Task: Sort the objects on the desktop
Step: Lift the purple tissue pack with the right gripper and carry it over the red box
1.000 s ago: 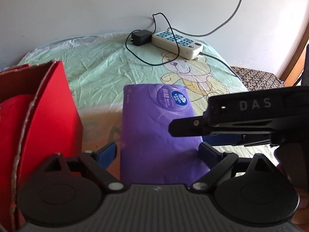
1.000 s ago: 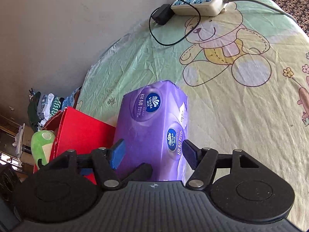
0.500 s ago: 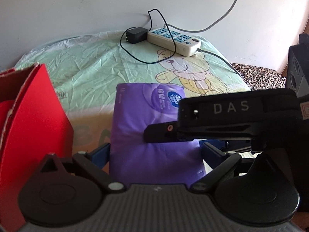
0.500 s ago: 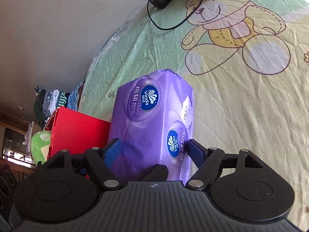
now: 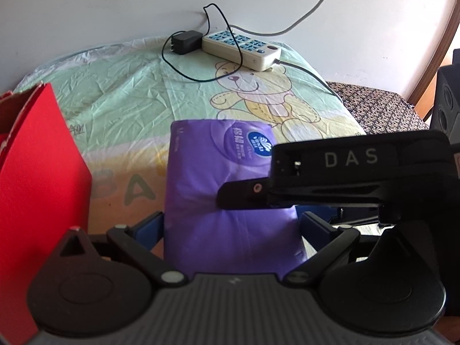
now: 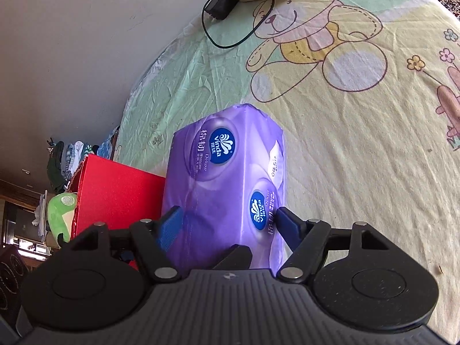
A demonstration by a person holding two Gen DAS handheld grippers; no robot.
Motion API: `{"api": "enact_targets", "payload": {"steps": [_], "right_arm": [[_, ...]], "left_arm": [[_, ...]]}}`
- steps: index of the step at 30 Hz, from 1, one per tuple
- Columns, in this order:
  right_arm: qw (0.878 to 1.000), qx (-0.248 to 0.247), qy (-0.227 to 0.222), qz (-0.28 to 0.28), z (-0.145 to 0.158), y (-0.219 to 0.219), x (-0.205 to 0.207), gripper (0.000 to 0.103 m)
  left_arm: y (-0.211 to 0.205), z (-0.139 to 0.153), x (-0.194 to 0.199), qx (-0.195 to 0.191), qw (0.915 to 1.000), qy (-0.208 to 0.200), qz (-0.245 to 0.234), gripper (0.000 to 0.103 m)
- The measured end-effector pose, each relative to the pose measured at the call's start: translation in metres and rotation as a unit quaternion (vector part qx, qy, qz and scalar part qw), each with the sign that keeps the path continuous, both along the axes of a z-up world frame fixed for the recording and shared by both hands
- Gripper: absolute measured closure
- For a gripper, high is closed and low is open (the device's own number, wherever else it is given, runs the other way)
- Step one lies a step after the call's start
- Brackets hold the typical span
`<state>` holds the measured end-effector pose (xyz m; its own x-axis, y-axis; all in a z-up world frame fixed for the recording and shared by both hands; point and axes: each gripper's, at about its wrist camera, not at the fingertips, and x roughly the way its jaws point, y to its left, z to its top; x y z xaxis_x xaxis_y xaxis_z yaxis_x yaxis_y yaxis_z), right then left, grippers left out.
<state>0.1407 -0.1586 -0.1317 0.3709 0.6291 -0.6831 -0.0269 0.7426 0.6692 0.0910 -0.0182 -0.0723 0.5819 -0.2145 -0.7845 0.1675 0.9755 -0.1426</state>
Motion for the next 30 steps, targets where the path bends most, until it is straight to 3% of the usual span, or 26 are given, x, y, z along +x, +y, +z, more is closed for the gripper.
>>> {"api": "enact_targets", "payload": {"steps": [9,17,25,30], "right_arm": [[1.000,-0.010,0.002,0.010,0.002,0.004,0.005,0.026],[0.998,-0.040,-0.027,0.032,0.009,0.008,0.007,0.027],[0.999,-0.028,-0.016,0.034,0.002,0.008,0.012,0.027],[1.000,-0.010,0.001,0.029,-0.006,0.008,0.015,0.021]], "left_arm": [[0.006,-0.008,0.005,-0.020,0.9990,0.037,0.011,0.001],[-0.003,-0.008,0.008,0.015,0.9988,0.046,-0.002,0.001],[-0.003,-0.019,0.013,0.024,0.9975,0.067,-0.002,0.000],[-0.001,-0.025,0.016,0.020,0.9966,0.080,0.005,0.001]]}}
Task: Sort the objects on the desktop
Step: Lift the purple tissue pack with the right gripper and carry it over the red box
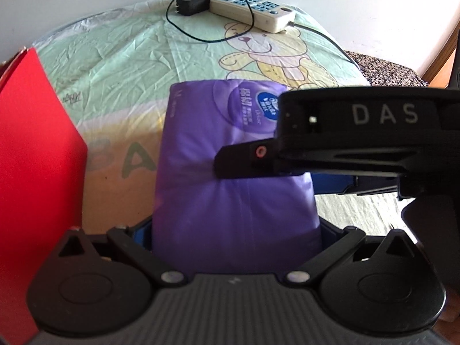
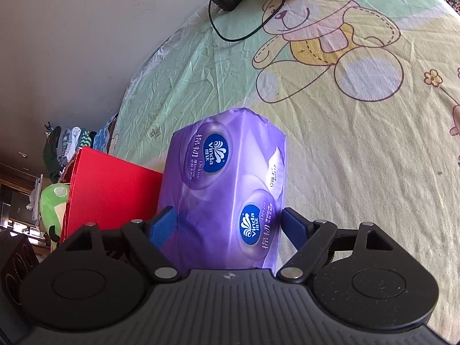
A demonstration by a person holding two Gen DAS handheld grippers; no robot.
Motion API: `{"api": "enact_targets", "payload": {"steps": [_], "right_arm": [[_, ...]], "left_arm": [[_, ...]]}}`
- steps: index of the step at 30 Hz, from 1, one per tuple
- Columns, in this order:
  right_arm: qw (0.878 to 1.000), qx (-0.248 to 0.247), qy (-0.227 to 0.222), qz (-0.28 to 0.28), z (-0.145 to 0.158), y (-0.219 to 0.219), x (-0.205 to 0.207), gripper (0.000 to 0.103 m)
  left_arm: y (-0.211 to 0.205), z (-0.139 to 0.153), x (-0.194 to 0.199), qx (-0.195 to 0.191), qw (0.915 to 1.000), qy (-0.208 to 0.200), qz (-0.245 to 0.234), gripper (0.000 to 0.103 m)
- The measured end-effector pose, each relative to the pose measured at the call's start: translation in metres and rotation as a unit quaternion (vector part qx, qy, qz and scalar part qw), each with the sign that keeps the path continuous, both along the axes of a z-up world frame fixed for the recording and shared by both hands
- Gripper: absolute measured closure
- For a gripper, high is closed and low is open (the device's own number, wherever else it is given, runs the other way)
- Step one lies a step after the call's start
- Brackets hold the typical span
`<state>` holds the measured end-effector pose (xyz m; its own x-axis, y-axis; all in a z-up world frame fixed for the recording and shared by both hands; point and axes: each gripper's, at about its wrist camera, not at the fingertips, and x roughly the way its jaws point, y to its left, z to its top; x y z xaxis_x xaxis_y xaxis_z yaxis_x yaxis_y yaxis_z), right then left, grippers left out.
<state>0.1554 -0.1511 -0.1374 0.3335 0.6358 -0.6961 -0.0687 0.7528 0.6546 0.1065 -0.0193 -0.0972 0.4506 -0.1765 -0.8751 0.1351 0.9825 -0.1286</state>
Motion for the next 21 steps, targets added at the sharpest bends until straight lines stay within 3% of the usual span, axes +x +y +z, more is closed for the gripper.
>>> {"api": "enact_targets", "payload": {"steps": [4,9,21], "right_arm": [[1.000,0.007,0.002,0.002,-0.002,0.000,0.000,0.021],[1.000,0.014,0.002,0.001,-0.002,0.000,-0.001,0.024],[1.000,0.013,-0.012,-0.008,0.010,0.001,-0.016,0.030]], "left_arm": [[0.003,-0.008,0.003,-0.014,0.9997,0.019,0.008,0.000],[0.000,-0.007,0.001,0.004,0.9999,0.011,0.007,0.002],[0.001,0.008,-0.011,0.002,1.0000,-0.003,0.008,0.005]]}}
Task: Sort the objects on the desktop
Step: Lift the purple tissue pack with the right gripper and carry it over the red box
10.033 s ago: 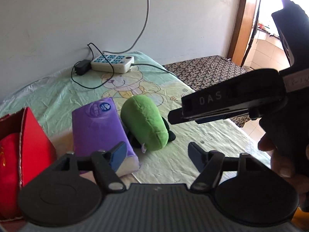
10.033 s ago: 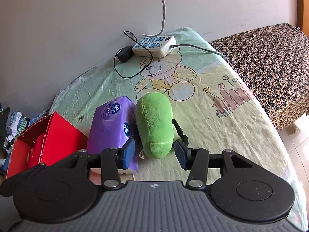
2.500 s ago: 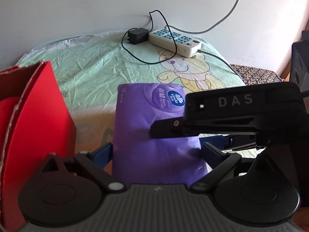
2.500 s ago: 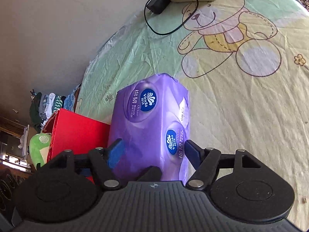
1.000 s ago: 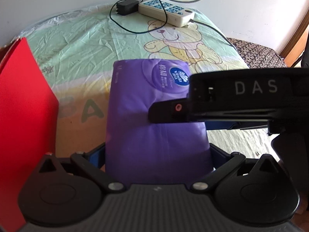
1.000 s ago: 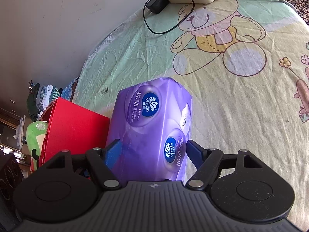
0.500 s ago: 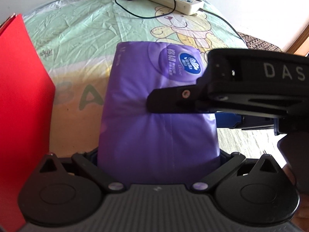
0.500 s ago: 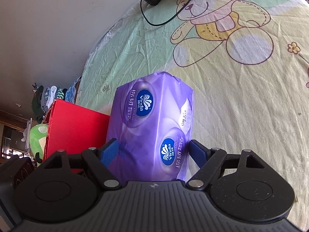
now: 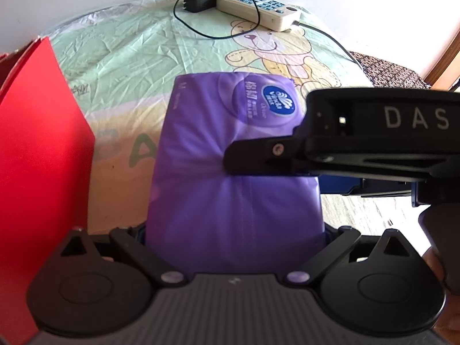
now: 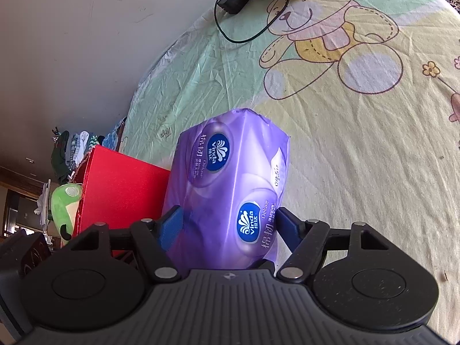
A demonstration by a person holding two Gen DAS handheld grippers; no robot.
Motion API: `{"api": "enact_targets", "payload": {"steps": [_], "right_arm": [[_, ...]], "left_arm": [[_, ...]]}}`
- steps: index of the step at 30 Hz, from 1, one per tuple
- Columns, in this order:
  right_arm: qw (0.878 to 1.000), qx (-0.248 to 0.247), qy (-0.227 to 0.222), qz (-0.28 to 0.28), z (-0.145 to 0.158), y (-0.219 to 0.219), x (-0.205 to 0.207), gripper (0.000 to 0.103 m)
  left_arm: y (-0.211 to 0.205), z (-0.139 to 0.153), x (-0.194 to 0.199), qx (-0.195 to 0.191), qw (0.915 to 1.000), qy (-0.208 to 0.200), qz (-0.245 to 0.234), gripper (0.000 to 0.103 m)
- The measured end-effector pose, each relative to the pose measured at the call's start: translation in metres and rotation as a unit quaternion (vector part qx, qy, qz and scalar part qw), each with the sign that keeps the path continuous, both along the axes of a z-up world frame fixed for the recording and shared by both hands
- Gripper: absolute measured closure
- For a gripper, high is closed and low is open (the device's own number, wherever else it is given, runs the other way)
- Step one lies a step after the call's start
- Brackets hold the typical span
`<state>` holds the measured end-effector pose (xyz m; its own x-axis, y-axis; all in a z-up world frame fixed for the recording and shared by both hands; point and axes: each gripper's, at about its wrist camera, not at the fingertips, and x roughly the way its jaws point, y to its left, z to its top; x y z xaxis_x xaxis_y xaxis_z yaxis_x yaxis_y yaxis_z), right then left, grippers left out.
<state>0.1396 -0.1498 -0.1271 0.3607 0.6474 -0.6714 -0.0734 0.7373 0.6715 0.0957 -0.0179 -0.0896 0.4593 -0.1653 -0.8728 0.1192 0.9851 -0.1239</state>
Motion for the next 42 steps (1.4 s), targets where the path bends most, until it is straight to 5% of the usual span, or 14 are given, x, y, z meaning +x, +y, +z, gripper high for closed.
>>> {"api": "enact_targets", "payload": {"steps": [14,22,30,42], "right_arm": [[0.999,0.012,-0.052,-0.009,0.037,0.000,-0.030,0.030],[0.992,0.017,-0.128,-0.014,0.079,0.009,-0.060,0.030],[0.981,0.003,-0.191,-0.030,0.118,0.031,-0.087,0.030],[0.969,-0.019,-0.234,-0.070,0.145,0.114,-0.124,0.030]], "left_arm": [[0.001,0.042,-0.033,0.009,0.9985,-0.054,-0.008,0.005],[0.012,0.084,-0.060,0.009,0.9935,-0.113,-0.009,0.005],[0.043,0.116,-0.082,-0.004,0.9852,-0.169,-0.030,0.005],[0.137,0.140,-0.103,-0.031,0.9789,-0.194,-0.055,0.005]]}}
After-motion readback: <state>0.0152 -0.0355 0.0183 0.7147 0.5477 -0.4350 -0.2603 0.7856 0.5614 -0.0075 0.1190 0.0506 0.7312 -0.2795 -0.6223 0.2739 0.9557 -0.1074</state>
